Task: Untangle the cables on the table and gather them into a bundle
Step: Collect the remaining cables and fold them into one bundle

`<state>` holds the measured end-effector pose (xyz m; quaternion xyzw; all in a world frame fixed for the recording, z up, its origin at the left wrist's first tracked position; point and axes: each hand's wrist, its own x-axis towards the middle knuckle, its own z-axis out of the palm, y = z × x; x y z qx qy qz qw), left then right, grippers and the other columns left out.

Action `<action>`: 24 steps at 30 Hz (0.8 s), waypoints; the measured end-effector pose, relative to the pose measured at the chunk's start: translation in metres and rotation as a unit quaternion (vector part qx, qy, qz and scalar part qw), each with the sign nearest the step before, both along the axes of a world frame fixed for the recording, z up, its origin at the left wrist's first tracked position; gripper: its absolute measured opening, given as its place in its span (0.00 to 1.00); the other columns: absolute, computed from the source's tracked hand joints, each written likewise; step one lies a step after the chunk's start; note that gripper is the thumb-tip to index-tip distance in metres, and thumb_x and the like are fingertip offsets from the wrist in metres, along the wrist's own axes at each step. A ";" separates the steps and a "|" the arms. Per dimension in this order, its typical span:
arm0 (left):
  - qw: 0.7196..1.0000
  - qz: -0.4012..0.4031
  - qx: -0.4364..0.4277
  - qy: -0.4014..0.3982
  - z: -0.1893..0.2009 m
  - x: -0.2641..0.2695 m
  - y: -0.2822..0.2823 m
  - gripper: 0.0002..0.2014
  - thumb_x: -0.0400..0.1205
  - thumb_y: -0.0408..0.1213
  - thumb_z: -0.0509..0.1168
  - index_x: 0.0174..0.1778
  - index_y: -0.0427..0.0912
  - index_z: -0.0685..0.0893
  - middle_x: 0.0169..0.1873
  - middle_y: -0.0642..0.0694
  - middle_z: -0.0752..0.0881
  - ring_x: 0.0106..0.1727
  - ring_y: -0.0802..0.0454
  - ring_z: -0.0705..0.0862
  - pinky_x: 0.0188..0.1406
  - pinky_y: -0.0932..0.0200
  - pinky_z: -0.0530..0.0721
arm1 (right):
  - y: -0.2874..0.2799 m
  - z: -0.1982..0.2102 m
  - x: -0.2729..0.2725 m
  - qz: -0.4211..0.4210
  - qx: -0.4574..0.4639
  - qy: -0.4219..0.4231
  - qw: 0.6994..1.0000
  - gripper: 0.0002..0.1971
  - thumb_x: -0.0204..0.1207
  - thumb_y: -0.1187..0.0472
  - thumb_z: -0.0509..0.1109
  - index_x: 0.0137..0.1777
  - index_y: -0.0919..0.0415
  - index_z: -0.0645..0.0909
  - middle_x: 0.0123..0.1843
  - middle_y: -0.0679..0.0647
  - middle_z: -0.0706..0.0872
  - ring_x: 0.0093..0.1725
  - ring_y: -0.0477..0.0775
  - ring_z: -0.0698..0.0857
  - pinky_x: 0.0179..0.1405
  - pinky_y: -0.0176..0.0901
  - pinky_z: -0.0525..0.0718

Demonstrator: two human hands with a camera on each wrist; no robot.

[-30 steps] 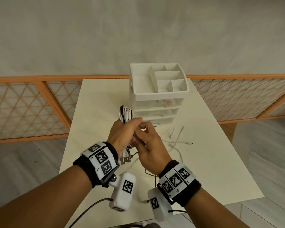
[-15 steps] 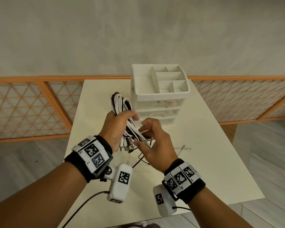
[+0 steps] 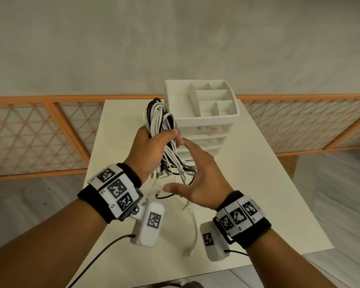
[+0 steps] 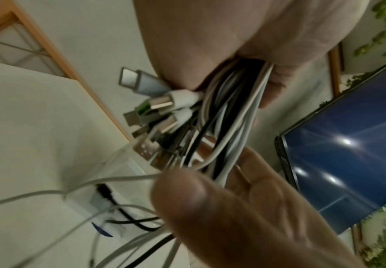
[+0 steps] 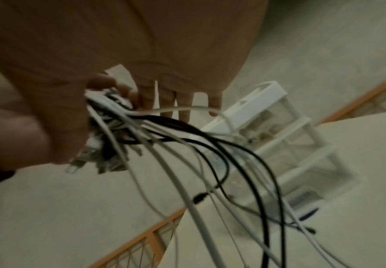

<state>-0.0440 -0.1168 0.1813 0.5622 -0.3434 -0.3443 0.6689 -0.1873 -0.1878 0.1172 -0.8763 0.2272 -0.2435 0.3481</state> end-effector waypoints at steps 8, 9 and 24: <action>0.994 0.106 -0.008 -0.018 0.014 0.008 -0.001 0.06 0.68 0.40 0.69 0.25 0.52 0.88 0.36 0.35 0.84 0.41 0.38 0.84 0.49 0.40 0.84 | 0.002 -0.047 0.013 -0.092 0.000 0.050 0.995 0.15 0.75 0.37 0.75 0.54 0.44 0.85 0.37 0.43 0.82 0.38 0.47 0.80 0.40 0.44 0.78; 0.993 0.115 -0.007 -0.014 0.014 0.010 0.000 0.04 0.65 0.41 0.70 0.25 0.52 0.88 0.36 0.36 0.84 0.42 0.37 0.84 0.50 0.37 0.85 | 0.000 -0.053 0.010 -0.097 -0.004 0.046 0.994 0.16 0.73 0.36 0.75 0.52 0.46 0.87 0.34 0.44 0.78 0.36 0.46 0.77 0.38 0.40 0.75; 0.985 0.169 0.024 0.014 0.010 0.021 -0.010 0.06 0.67 0.35 0.65 0.26 0.42 0.86 0.39 0.34 0.86 0.41 0.39 0.84 0.43 0.46 0.84 | -0.003 -0.001 -0.012 -0.027 0.072 -0.127 0.989 0.08 0.72 0.68 0.76 0.48 0.57 0.89 0.44 0.45 0.89 0.44 0.49 0.86 0.46 0.30 0.78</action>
